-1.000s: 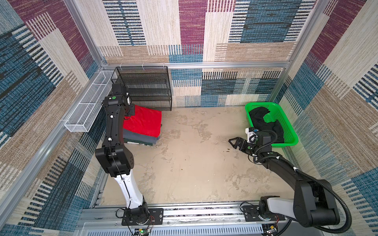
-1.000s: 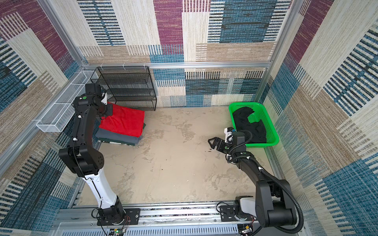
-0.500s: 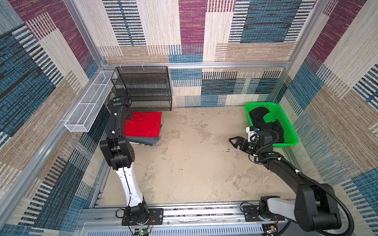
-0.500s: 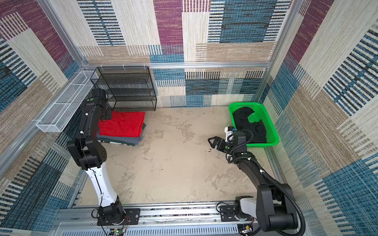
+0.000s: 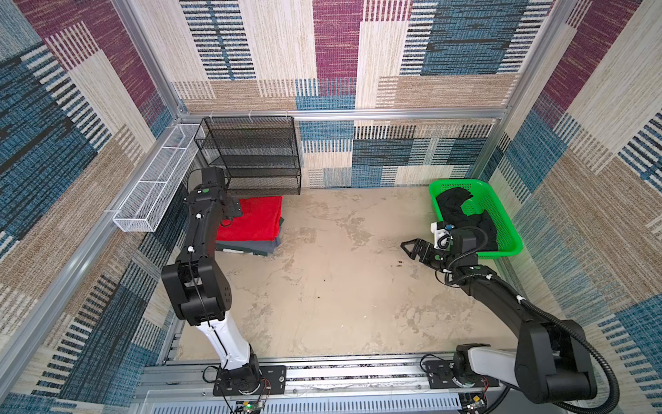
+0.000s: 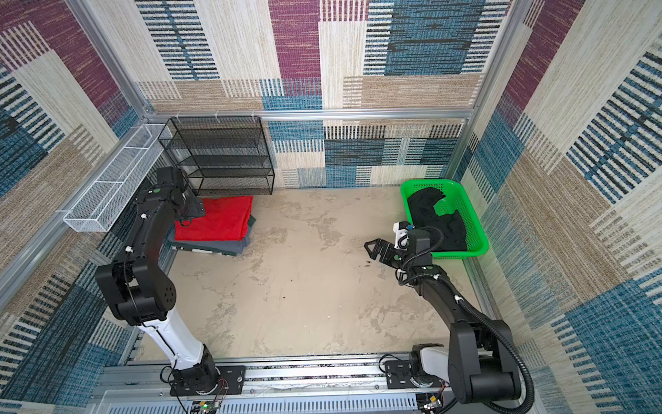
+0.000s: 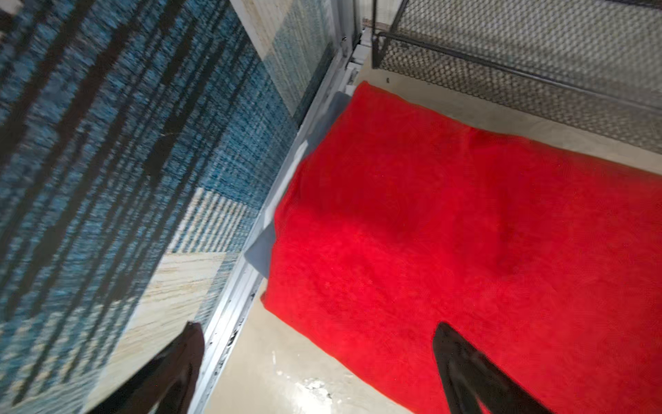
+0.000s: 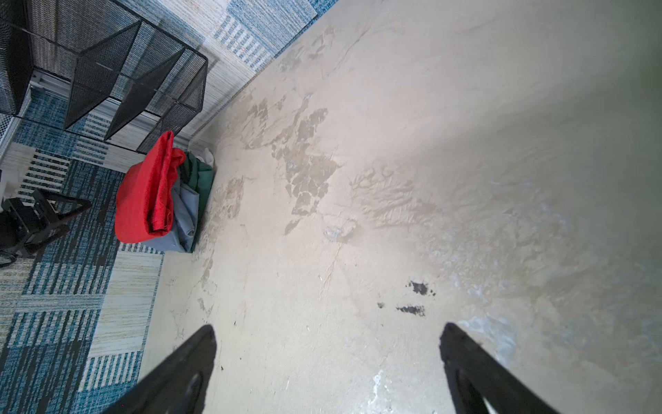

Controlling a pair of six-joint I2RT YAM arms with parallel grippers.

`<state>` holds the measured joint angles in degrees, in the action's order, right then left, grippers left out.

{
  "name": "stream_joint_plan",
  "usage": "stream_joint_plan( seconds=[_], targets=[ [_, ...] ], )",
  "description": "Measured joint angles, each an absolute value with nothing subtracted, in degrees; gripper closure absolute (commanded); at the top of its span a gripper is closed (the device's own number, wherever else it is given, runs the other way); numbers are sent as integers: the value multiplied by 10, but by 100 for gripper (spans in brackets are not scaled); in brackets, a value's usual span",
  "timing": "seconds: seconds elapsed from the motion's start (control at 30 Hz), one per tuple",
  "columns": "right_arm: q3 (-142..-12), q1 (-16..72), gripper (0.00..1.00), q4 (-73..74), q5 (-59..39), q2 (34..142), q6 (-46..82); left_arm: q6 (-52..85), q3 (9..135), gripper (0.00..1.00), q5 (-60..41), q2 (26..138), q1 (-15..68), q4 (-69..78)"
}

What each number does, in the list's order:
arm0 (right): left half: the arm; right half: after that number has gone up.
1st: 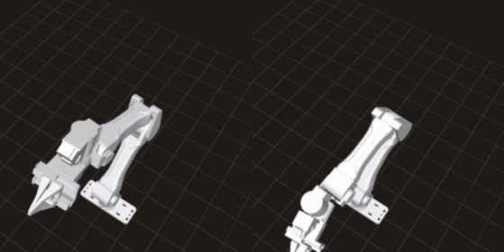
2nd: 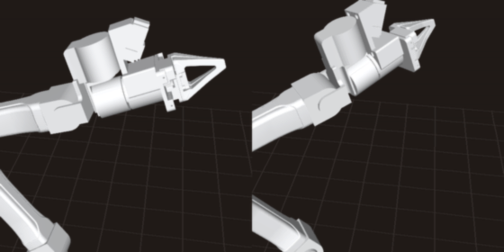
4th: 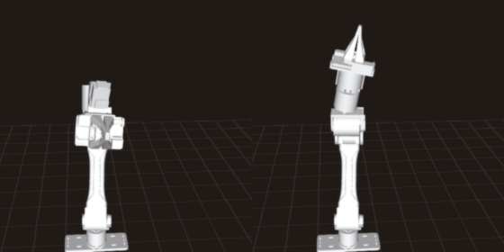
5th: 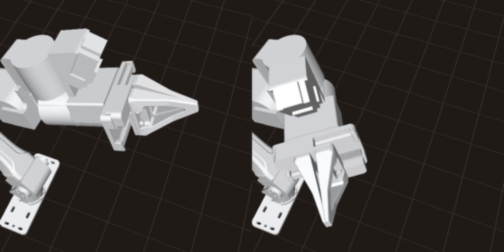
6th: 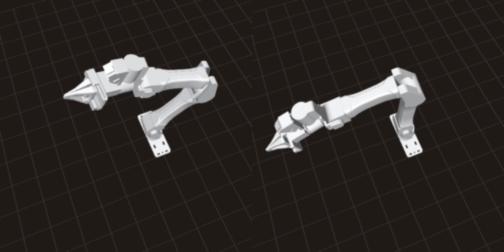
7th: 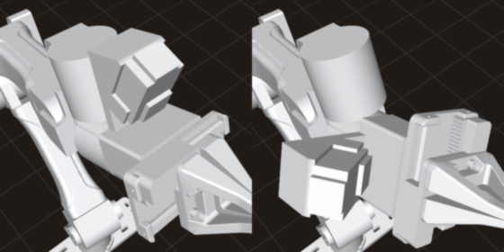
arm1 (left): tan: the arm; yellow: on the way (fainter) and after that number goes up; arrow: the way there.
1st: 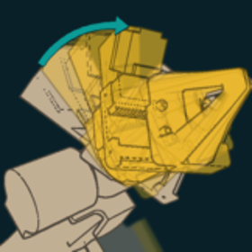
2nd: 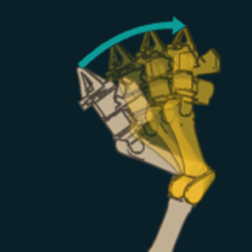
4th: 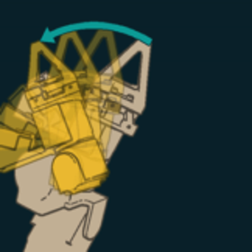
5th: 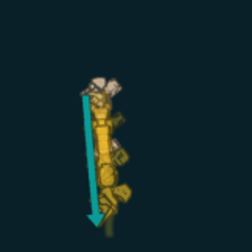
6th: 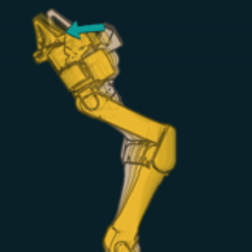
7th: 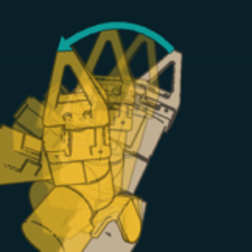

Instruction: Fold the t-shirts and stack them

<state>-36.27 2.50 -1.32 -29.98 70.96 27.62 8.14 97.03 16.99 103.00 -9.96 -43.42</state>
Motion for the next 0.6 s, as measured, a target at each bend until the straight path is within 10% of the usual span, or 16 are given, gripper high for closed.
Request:
stream_joint_plan(
  seconds=[0.6],
  targets=[
    [-298, 25, 1, 14, -137, 555, 260, 187, 435, 0, 74, 678, 5, -70]
  ],
)
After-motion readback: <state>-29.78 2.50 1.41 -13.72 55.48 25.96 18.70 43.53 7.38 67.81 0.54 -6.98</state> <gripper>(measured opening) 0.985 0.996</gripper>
